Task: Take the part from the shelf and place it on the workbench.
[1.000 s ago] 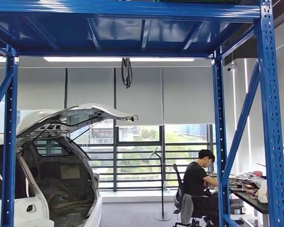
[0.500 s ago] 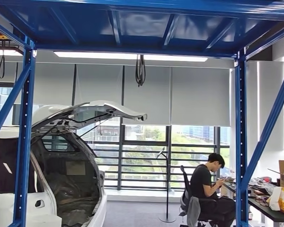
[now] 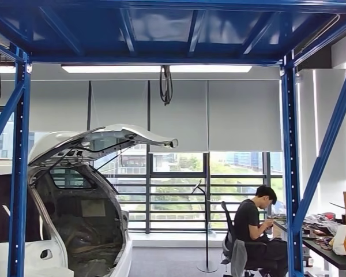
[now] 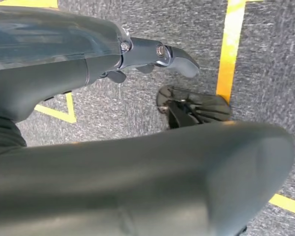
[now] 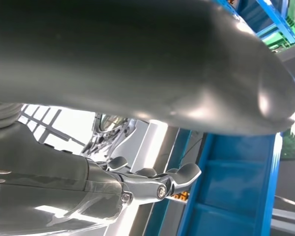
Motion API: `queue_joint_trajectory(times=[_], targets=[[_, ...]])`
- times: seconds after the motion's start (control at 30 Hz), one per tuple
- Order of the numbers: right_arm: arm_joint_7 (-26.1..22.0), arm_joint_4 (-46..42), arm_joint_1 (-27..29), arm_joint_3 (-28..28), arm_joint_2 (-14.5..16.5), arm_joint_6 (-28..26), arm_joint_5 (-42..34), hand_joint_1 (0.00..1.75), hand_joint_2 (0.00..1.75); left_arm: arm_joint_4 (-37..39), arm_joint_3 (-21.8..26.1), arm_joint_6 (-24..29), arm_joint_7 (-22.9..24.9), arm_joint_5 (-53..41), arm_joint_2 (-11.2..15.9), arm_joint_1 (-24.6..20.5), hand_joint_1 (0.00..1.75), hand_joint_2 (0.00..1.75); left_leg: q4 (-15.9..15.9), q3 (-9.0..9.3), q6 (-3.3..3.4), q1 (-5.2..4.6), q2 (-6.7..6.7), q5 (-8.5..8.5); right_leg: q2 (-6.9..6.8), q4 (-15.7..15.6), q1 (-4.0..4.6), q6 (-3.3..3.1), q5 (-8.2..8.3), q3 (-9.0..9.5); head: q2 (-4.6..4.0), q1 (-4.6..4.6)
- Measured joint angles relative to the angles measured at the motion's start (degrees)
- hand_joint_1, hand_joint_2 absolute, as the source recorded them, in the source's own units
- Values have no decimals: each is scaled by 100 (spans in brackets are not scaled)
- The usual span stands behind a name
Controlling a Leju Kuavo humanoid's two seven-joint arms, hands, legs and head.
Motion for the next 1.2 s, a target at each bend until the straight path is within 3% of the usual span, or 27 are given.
queue_joint_trajectory(times=[0.07, 0.1, 0.27, 0.33, 0.4, 0.43, 0.47, 0.57, 0.63, 0.73, 0.8, 0.83, 0.9, 0.93, 0.97, 1.0, 1.07, 1.1, 1.2], targets=[[0, -1, -3, 10, 0, -4, 20, 0, 0, 2, -1, -1, 1, -16, 3, -2, 0, 0, -711, 294, -6, 5, 27, 410, 1, 11, -14, 75, -96, 114, -1, 1], [0, -4, -4, 12, 0, -7, 25, 0, 0, 4, -1, -1, 2, -23, 3, -9, 0, 0, -940, 396, 19, -1, 38, 483, 3, 16, -9, 116, -132, 144, -1, 0], [0, -24, -7, 22, 0, -28, 41, 0, 0, 9, -2, -1, 11, -35, 7, -7, 0, 0, -1103, 494, 231, -25, 29, 384, -14, 96, -13, 250, -273, 157, 1, -2], [0, -38, -6, 26, 0, -45, 49, 0, 0, 9, -2, -1, -1, -38, 13, -15, 0, 0, -1124, 542, 298, -22, 26, 354, -7, 648, -14, 274, -530, -114, 1, -2], [0, -42, 1, 35, 0, -56, 68, 0, 0, 10, -2, -3, -7, -44, 14, -17, 0, 0, -1125, 585, 339, -47, 25, 307, 1, 1456, -10, 270, -788, -602, -1, -2], [0, -42, 4, 43, 0, -57, 82, 0, 0, 11, -2, -4, -9, -46, 14, -12, 0, 0, -1125, 621, 351, -63, 22, 276, 5, 1691, -8, 259, -786, -785, -1, -2], [0, -42, 4, 54, 1, -58, 96, 0, 0, 11, -2, -4, -10, -48, 14, -8, 0, 0, -1125, 670, 357, -80, 14, 240, 9, 1718, -1, 240, -663, -871, -1, -2], [0, -42, -2, 92, 2, -61, 123, 0, 0, 11, -4, -2, -12, -51, 14, -10, 0, 0, -1129, 847, 354, -120, -18, 128, 22, 831, 48, 134, 75, -622, 0, -2], [0, -42, -5, 102, 2, -62, 126, 0, 0, 11, -4, -2, -13, -52, 14, -14, 0, 0, -1132, 892, 351, -129, -24, 98, 28, 525, 67, 96, 273, -516, 0, -2], [1, -43, -8, 109, 5, -64, 134, 0, 0, 14, -5, -2, -13, -53, 13, -19, 0, 0, -1139, 905, 332, -127, -27, 83, 32, 440, 84, 63, 273, -477, 1, -1], [2, -54, -26, 147, 30, -76, 163, 0, 0, 21, -9, -2, -14, -74, 15, -38, 0, 0, -1018, 885, 231, -124, -14, -48, 31, 186, 73, -24, 206, -306, 3, 0], [2, -58, -36, 170, 46, -82, 177, 0, 0, 25, -10, -2, -15, -85, 16, -46, 0, 0, -772, 767, 167, -112, -8, -185, 26, 72, 63, -68, 152, -207, 3, 1], [2, -62, -42, 199, 64, -85, 187, 0, 0, 26, -11, -1, -15, -96, 20, -35, 0, 0, 6, 321, 82, -74, 3, -466, 12, -14, 37, -90, 74, -76, 1, 0], [2, -61, -39, 207, 67, -84, 190, 0, 0, 26, -10, 1, -15, -97, 22, -23, 0, 0, 274, 128, 57, -56, 4, -497, 12, -14, 34, -82, 35, -31, 1, 0], [2, -60, -37, 211, 69, -84, 192, 0, 0, 26, -10, 2, -15, -99, 26, -12, 0, 0, 339, 24, 37, -40, 6, -401, 14, -13, 30, -69, -11, 25, 1, 0], [2, -60, -37, 215, 73, -84, 192, 0, 0, 25, -10, 2, -15, -101, 30, -6, 0, 0, 169, 35, 23, -27, 8, -184, 16, -12, 20, -49, -64, 98, 0, 0], [2, -59, -40, 226, 83, -84, 195, 0, 0, 27, -11, 2, -15, -106, 39, -5, 0, 0, -522, 261, 4, -19, 18, 324, 16, -14, 4, 15, -186, 258, 0, -1], [3, -58, -49, 233, 88, -84, 197, 0, 0, 30, -11, 1, -14, -109, 40, -8, 0, 0, -821, 389, 20, -26, 23, 440, 19, -10, 4, 55, -242, 316, 1, -3], [5, -60, -79, 254, 102, -91, 207, 0, 0, 35, -14, -1, -13, -127, 42, -15, 0, 0, -1072, 523, 155, -54, 22, 364, 24, -28, 14, 150, -300, 380, 3, -7]])
